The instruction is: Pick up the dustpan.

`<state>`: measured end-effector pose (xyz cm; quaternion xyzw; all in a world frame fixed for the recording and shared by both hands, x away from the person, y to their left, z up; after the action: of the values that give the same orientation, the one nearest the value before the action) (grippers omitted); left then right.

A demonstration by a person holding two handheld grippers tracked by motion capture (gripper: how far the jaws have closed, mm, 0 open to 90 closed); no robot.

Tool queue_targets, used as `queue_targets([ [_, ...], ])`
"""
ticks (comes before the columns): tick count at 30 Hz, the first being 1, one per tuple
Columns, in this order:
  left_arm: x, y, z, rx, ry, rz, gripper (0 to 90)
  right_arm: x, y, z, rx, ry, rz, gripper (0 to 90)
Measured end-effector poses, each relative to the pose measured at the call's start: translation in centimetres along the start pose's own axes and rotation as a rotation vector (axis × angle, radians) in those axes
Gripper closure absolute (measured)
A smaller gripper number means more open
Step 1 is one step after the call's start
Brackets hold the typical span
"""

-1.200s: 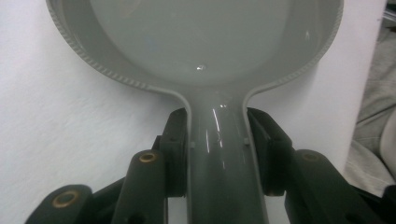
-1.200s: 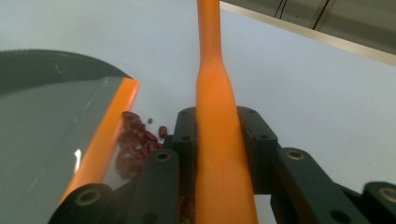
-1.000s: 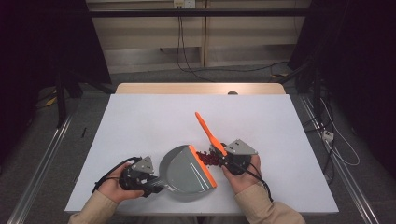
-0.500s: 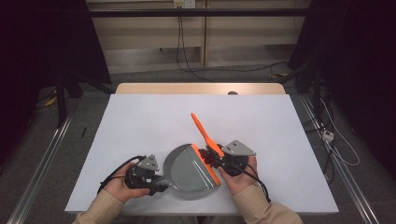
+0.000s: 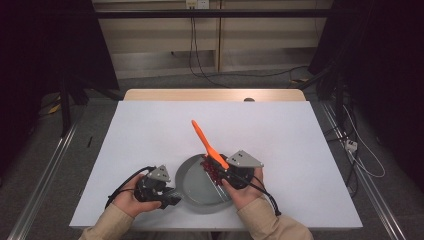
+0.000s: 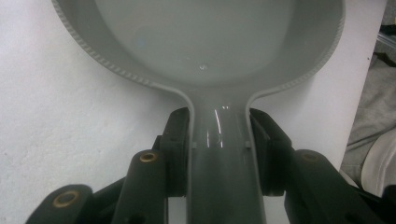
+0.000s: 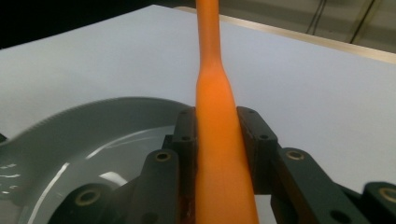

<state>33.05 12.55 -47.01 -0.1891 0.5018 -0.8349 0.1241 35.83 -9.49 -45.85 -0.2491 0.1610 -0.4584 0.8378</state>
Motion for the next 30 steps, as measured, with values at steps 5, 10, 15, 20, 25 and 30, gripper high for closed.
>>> queue_targets([
  [5,-0.2,0.0,-0.1,0.0,-0.002,0.005,62.6,-1.0,0.1,0.7,0.029,-0.006,0.051,71.2],
  [10,-0.4,0.0,-0.2,0.01,-0.01,0.006,62.5,0.4,-0.5,1.9,0.072,0.022,0.067,71.2],
  [15,-0.6,-0.1,-0.3,0.009,-0.011,0.01,62.4,4.0,-1.1,2.1,0.057,0.035,0.025,71.2],
  [20,-0.7,-0.2,-0.3,0.011,-0.018,0.009,62.4,7.2,-0.5,1.0,0.002,0.032,-0.033,71.1],
  [25,-0.7,-0.2,-0.3,0.009,-0.015,0.008,62.3,7.6,-0.2,0.1,-0.053,0.02,-0.031,70.8],
  [30,-0.7,-0.2,-0.3,0.011,-0.015,0.006,62.4,7.2,-0.9,0.4,-0.169,-0.012,-0.02,65.3],
])
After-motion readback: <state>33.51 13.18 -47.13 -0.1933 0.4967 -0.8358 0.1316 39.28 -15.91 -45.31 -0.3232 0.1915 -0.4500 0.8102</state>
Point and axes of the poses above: each handheld gripper's, and its own axes: y roughly forward along the jaws, z roughly out of its top, x roughly to its right, the point moved 5 cm from there along y, roughly forward along the jaws, and after that the axes turned 9 degrees about -x, right-handed, at the moved point
